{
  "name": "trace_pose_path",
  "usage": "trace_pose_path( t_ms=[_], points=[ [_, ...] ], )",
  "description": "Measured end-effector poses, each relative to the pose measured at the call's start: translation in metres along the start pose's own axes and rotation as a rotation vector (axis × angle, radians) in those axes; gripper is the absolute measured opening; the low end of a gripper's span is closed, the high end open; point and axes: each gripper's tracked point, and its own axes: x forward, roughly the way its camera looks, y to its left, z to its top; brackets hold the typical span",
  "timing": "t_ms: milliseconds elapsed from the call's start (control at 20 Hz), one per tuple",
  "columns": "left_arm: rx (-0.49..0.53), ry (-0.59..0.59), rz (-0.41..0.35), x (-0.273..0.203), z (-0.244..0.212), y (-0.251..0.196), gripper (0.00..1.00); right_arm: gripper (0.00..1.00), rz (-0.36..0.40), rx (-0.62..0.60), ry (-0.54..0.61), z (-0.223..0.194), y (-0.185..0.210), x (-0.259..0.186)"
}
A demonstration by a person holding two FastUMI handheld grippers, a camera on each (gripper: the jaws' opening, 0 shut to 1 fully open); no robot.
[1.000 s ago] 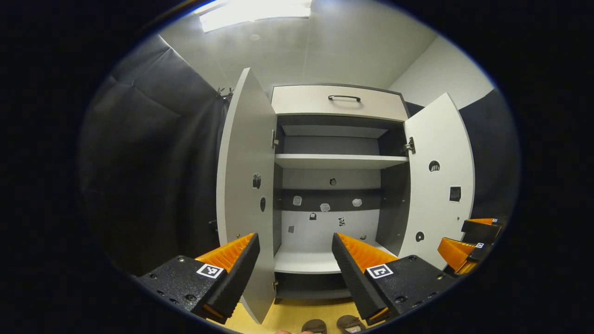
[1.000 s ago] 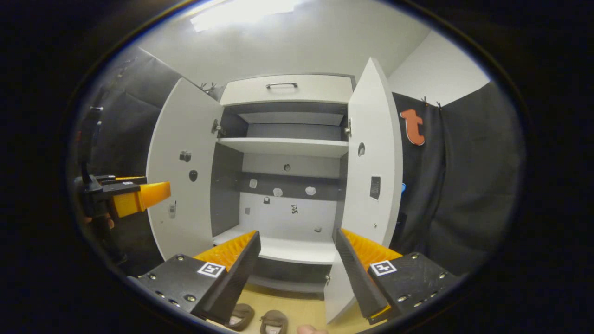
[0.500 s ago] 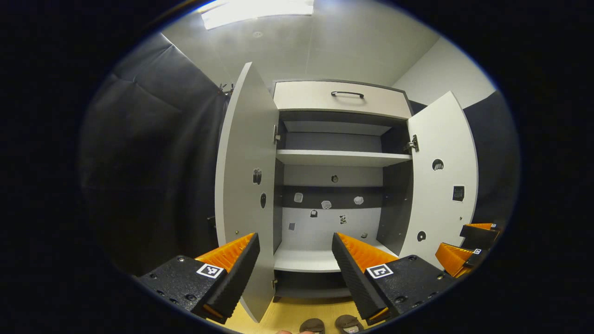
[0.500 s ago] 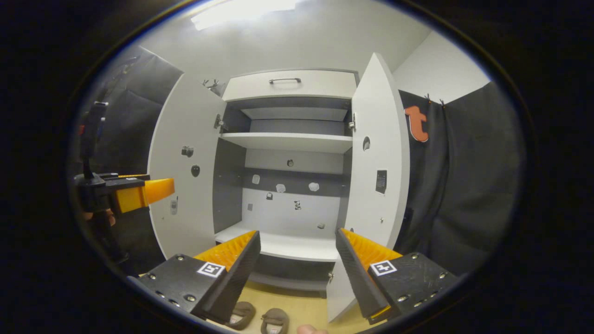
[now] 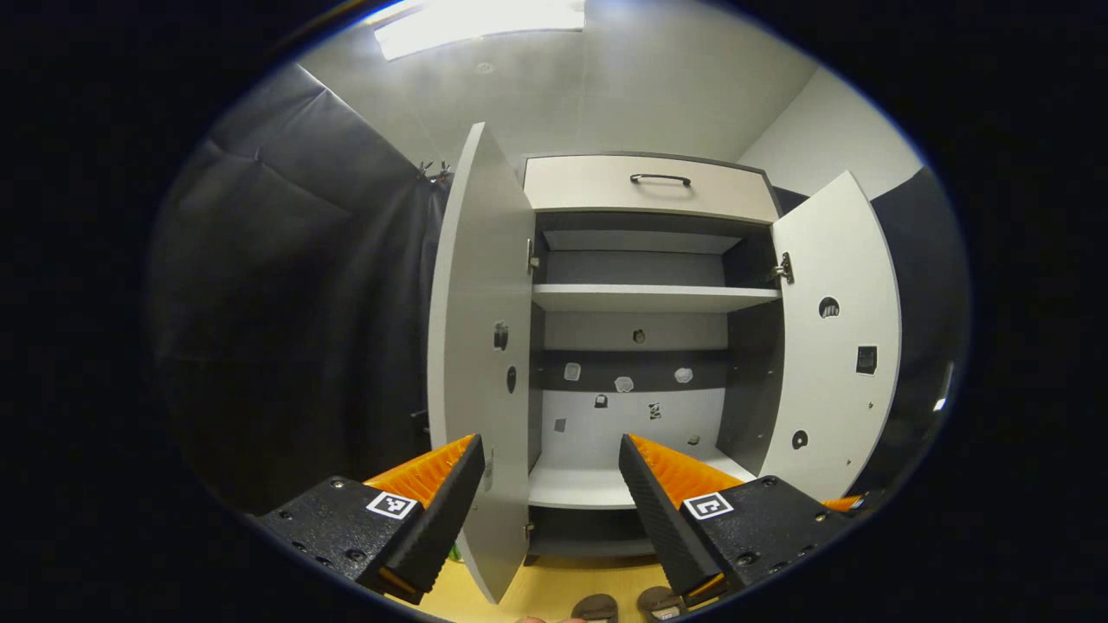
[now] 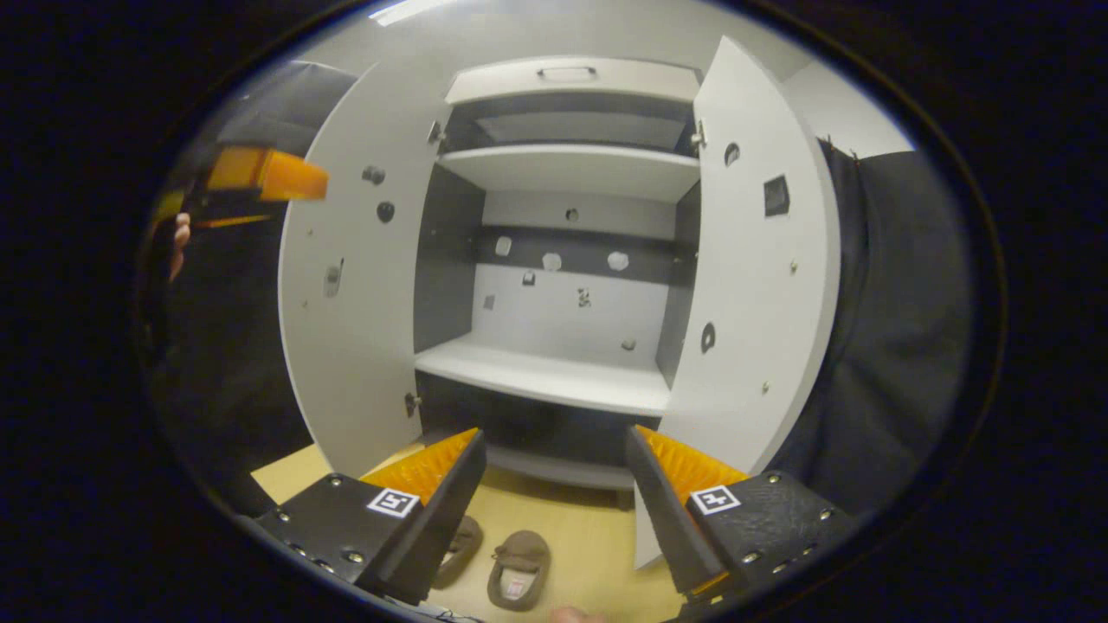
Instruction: Grab one shoe with the right hand and put it into the shoe cabinet, grab the other shoe with the left hand and put it into the shoe cabinet; then close the right door with the right hand and the left door with the left hand.
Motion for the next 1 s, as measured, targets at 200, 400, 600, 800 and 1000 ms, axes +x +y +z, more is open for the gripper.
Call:
trace_pose_path(
  t_ms=[200, 400, 600, 800, 1000],
  points=[
    [0.026, 0.011, 0.060, -0.008, -0.001, 0.024, 0.96, 0.99, 0.084, 0.049, 0.169, -0.083, 0.028, 0.010],
    [0.052, 0.019, 0.136, -0.020, 0.000, 0.053, 0.96, 0.99, 0.140, 0.095, 0.361, -0.165, 0.047, 0.020],
    [0.087, 0.028, 0.222, -0.034, 0.001, 0.085, 0.96, 1.00, 0.179, 0.151, 0.517, -0.231, 0.064, 0.026],
    [0.119, 0.042, 0.321, -0.054, 0.003, 0.119, 0.96, 0.96, 0.192, 0.158, 0.621, -0.276, 0.077, 0.038],
    [0.147, 0.053, 0.431, -0.078, 0.006, 0.152, 0.93, 1.00, 0.190, 0.141, 0.682, -0.308, 0.086, 0.060]
  ],
)
